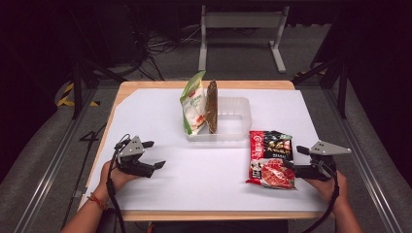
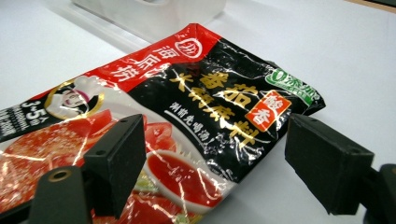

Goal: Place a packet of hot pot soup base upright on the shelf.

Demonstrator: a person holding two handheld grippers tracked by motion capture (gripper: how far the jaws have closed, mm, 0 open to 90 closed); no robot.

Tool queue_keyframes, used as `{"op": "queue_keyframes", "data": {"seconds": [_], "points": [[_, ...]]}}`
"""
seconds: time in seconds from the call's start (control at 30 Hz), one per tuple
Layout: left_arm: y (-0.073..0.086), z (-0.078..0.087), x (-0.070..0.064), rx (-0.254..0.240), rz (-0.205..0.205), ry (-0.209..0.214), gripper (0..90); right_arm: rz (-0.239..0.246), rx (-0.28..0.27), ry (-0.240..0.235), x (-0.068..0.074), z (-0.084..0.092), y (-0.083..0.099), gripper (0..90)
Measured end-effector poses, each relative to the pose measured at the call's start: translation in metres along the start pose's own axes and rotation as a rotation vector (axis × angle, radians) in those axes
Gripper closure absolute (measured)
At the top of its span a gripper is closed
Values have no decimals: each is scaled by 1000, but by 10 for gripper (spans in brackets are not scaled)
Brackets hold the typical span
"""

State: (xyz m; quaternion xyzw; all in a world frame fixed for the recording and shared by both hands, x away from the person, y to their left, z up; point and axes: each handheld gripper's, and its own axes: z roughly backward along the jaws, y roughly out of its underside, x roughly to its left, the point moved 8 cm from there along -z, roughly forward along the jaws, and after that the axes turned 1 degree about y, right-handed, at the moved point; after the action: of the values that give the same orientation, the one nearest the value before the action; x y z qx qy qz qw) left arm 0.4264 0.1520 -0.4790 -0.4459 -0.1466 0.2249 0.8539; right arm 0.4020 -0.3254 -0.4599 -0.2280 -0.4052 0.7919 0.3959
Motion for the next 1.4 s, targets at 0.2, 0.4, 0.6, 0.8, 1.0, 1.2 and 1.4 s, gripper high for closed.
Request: {"op": "queue_keyframes", "data": {"seconds": [0.2,0.4,0.6,0.8,1.0,1.2,1.4], "points": [[1,-1,-1,10,1,0,156,-24,26,-11,-6,-11,-9,258],[1,-3,-2,16,-5,-6,156,-82,96,-2,-26,-31,-11,232],[2,-5,-2,29,-6,1,157,-182,104,0,-48,-42,-20,201],[3,-5,-2,29,-7,0,158,-207,137,-13,-54,-59,-21,182],[4,-5,-1,34,-9,1,158,-220,163,9,-60,-70,-16,170],[4,-7,-2,42,-10,4,158,-283,165,-6,-66,-73,-14,147],[4,-8,-2,45,-10,6,158,-328,161,-20,-68,-77,-15,140]]}}
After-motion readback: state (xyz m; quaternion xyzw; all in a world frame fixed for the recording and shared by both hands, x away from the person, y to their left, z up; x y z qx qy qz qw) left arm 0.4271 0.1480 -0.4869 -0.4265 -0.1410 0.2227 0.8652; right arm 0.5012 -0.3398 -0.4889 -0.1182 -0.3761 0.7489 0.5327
